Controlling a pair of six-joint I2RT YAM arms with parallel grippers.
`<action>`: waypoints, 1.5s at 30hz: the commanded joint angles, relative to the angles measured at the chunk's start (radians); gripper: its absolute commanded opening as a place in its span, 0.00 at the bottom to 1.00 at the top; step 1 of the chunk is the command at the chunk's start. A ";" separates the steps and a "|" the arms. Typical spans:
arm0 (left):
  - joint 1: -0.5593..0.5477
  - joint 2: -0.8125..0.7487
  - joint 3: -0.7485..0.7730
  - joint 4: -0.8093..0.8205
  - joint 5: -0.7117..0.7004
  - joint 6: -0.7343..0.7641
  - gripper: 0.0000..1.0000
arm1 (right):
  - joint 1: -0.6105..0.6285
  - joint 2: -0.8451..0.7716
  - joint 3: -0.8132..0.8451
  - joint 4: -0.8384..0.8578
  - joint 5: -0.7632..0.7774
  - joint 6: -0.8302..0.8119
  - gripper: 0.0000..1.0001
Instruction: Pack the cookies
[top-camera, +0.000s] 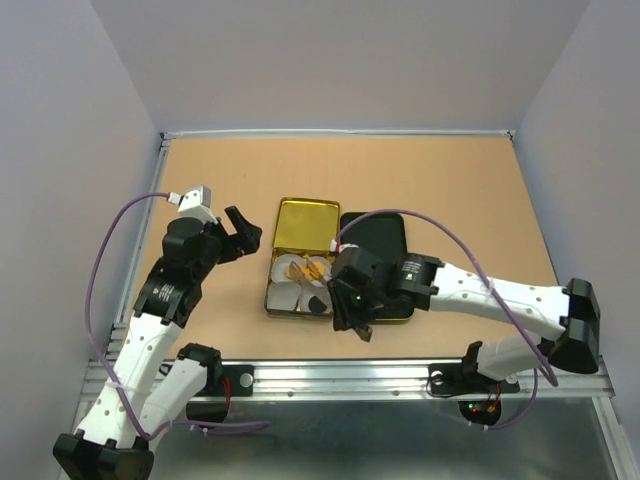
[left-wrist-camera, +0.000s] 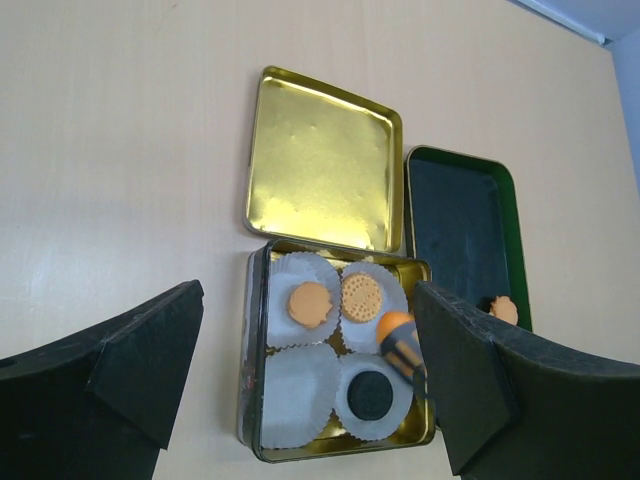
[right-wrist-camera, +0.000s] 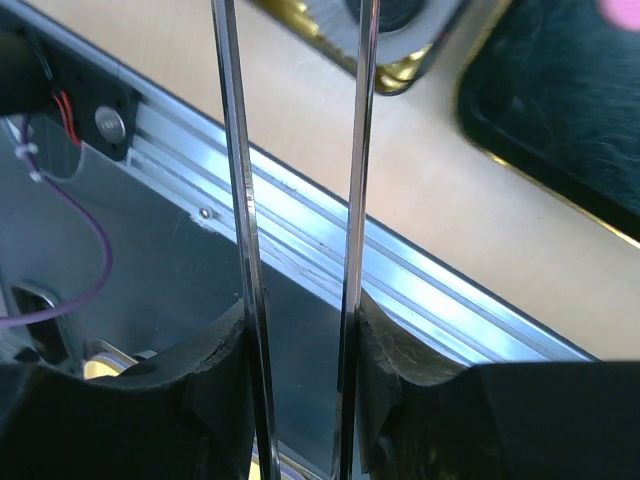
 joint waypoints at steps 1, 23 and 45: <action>-0.012 -0.007 0.008 0.035 0.004 0.027 0.97 | 0.088 0.094 0.079 0.122 0.022 0.039 0.34; -0.115 -0.079 0.009 0.012 -0.116 0.001 0.98 | 0.161 0.323 0.169 0.154 0.067 0.090 0.35; -0.116 -0.125 0.005 0.021 -0.107 -0.001 0.98 | 0.204 0.231 0.126 0.129 0.162 0.184 0.49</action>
